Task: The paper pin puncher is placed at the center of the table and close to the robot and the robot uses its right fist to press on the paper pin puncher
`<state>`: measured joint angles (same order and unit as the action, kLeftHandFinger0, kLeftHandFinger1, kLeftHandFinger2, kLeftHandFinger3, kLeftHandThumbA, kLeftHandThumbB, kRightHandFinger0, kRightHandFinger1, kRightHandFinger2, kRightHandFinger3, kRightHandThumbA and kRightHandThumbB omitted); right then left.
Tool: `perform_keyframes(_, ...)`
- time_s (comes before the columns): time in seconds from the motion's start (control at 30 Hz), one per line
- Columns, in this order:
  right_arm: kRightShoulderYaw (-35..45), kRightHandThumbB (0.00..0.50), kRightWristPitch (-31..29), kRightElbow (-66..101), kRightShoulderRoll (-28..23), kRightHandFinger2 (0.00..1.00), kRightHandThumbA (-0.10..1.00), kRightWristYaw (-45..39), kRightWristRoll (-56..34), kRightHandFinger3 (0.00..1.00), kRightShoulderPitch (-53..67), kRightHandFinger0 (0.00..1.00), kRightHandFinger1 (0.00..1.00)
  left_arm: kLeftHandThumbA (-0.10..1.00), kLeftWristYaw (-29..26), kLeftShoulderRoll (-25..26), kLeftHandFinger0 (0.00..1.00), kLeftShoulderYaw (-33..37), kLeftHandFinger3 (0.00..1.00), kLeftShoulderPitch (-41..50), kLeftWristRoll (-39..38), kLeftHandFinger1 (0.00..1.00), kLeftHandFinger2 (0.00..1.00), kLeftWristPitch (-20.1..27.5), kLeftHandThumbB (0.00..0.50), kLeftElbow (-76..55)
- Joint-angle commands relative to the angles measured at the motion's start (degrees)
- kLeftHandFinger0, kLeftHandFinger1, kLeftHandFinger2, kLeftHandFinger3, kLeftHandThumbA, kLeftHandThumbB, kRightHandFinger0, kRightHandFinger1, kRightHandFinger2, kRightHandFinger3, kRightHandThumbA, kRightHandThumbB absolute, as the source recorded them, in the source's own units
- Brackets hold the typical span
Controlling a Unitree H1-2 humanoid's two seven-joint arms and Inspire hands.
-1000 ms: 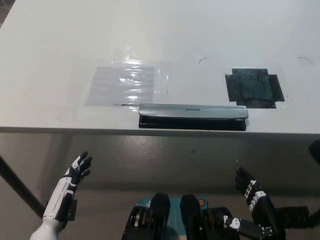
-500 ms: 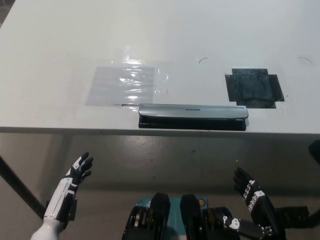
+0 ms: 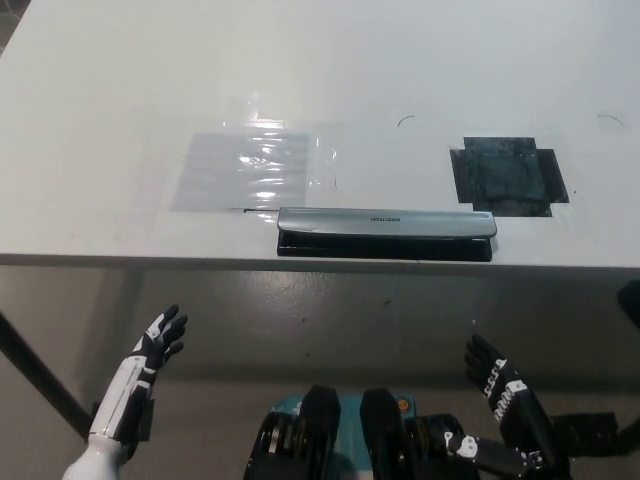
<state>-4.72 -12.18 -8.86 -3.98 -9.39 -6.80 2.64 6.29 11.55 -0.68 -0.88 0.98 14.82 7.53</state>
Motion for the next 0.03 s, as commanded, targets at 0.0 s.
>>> perform_keyframes(0.0,-0.20,0.183,0.18,2.05,-0.01,1.00,1.00,-0.77,0.15,1.00,-0.98,1.00,1.00,1.00,-0.14,-0.10,1.00,-0.36,1.00,-1.06,-0.66,1.00,1.00,1.84,0.139,-0.83)
